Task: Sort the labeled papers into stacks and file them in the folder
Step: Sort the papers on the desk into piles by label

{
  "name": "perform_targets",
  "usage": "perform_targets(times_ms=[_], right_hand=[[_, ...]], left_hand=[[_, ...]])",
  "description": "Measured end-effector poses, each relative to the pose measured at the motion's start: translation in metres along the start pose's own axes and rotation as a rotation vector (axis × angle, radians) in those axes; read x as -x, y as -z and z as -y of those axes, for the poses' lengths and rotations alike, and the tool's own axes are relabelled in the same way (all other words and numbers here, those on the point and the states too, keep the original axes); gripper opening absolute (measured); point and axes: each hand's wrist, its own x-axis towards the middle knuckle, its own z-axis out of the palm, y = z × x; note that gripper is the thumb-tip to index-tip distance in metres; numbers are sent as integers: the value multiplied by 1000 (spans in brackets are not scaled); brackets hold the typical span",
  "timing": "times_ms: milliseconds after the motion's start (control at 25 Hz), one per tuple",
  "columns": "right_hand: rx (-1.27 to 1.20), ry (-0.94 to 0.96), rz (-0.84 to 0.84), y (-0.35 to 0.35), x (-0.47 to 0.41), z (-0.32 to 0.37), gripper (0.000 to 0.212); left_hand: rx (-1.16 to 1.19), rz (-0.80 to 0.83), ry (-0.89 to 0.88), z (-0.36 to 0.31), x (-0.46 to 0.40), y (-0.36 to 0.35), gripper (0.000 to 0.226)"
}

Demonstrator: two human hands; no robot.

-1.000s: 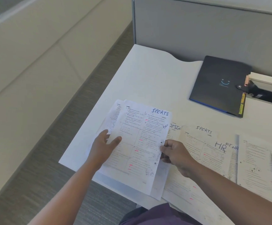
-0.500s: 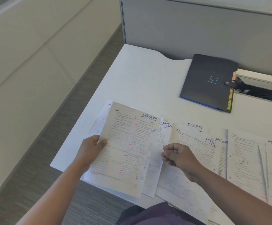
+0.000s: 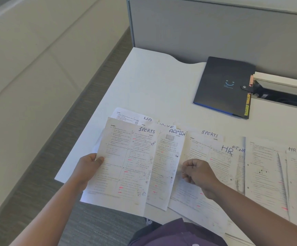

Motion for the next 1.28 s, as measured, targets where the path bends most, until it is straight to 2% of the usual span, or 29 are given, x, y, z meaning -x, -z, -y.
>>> perform_targets(times_ms=[640,720,880,1080,1280], right_hand=[[22,-59,47,-28,-2,-7,9],[10,-29,37,-31,-3,-5,4],[-72,73,-24,-27,-1,-3,12],[-144,238,50,-21,12,0,18],[-176,294,105,-25,21,2,21]], left_hand=[[-6,45,6,7,3,-2,23],[10,54,3,6,5,-2,23],[120,91,1,-1,8,0,22],[211,162,-27,-18,11,-10,21],[301,200,-61,-24,12,-18,18]])
